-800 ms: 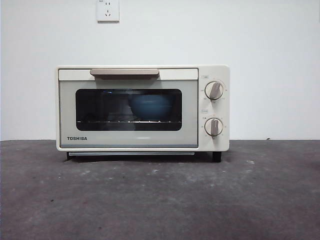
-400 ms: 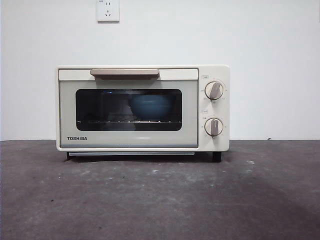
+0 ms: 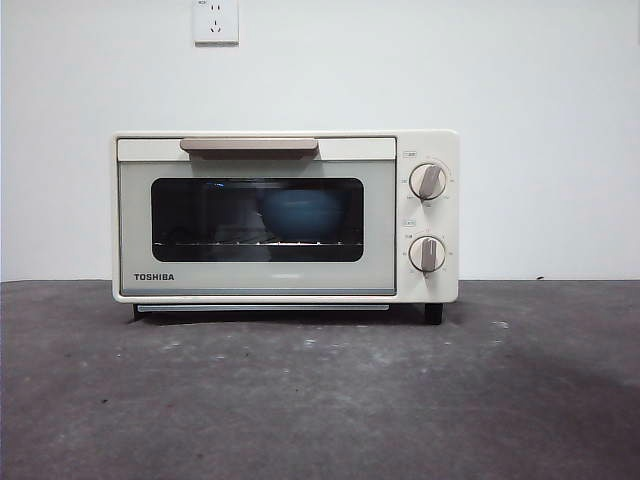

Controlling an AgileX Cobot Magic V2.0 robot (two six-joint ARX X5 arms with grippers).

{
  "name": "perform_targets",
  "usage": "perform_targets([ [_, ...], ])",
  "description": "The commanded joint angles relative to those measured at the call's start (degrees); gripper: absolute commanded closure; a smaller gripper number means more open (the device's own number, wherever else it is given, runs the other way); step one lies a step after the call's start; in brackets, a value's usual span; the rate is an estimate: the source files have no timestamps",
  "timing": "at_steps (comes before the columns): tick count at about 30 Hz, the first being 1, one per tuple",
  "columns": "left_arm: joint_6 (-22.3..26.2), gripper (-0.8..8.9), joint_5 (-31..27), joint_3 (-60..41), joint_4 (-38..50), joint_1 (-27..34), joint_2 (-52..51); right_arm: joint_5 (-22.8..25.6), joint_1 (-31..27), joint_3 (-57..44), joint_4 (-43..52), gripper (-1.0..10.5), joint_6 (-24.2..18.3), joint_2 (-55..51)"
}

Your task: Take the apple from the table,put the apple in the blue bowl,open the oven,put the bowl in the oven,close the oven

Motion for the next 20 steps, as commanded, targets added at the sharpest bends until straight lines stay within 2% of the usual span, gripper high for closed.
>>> perform_targets([
  [1, -0.3, 8.06, 0.1, -1.4, -0.1, 0.1, -0.1, 0.1, 0.0, -0.9, -1.2, 9.4, 0.2, -1.1],
  [13, -0.3, 8.06, 0.1, -1.4, -0.1, 0.1, -0.1, 0.0, 0.0, -0.9, -16.7, 9.4, 0.3, -2.8],
  [20, -0.3, 8.06, 0.1, -1.4, -0.1, 0.1, -0.1, 0.0, 0.0, -0.9, -15.4, 9.4, 1.5, -2.8],
])
